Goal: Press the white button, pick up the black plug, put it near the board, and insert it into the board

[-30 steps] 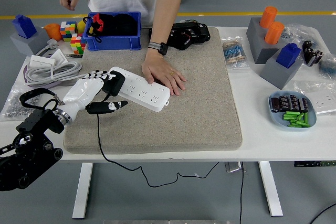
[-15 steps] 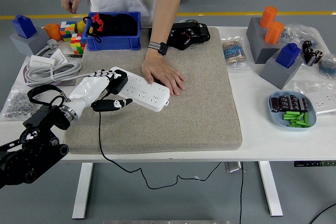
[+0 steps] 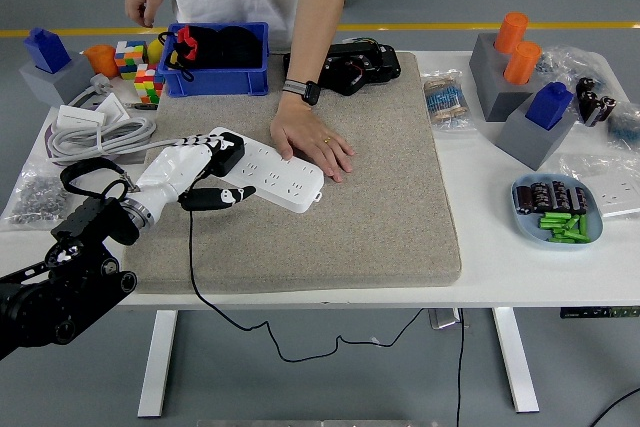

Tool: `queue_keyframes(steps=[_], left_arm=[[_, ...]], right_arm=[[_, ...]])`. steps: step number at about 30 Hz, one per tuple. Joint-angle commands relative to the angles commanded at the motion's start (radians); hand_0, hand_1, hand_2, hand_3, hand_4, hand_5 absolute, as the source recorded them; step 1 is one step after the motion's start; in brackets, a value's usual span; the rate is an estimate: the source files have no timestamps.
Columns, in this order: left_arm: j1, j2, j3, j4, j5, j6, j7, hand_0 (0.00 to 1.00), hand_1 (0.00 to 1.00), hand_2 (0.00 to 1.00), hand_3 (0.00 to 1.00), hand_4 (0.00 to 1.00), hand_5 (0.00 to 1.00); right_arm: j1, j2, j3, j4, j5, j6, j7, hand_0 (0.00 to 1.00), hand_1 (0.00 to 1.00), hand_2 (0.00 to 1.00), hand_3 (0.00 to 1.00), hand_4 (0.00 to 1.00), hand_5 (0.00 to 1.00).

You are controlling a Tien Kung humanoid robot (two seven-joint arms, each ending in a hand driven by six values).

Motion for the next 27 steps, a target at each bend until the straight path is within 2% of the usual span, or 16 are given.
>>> queue_keyframes(steps=[6,8,13,19,27], left_arm=[[0.012,0.007,-0.042,-0.039,-0.012,0.034,-0.033,0.926,0.928,0.853,0.825,0.865,0.759],[0.017,0.01,-0.064,-0.063,-0.016,0.052,-0.05,0.928,0.946,0.882,0.852,0.864,0.76],[0.033,0.011,-0.128,-0.123,-0.024,0.086,-0.082,0.928,0.946,0.882,0.852,0.864,0.76],[0.056,0.005,-0.215,-0.165,-0.019,0.089,-0.081,0.931,0.946,0.89,0.86,0.864,0.759],[0.114,-0.003,-0.363,-0.164,-0.003,0.077,-0.07,0.929,0.94,0.88,0.847,0.862,0.755]], right_arm=[[-0.001,0.001,0.002,0.0,-0.002,0.0,0.0,0.711,0.674,0.667,0.615,0.662,0.372],[0.0,0.002,0.004,-0.001,-0.002,0.0,0.0,0.711,0.674,0.666,0.615,0.662,0.371],[0.0,0.003,0.007,0.0,-0.003,0.0,0.0,0.711,0.674,0.666,0.615,0.662,0.371],[0.001,0.003,0.007,-0.001,-0.003,0.0,0.0,0.711,0.674,0.667,0.615,0.662,0.371],[0.007,-0.002,0.012,0.0,-0.003,-0.001,0.001,0.711,0.674,0.666,0.615,0.662,0.371]])
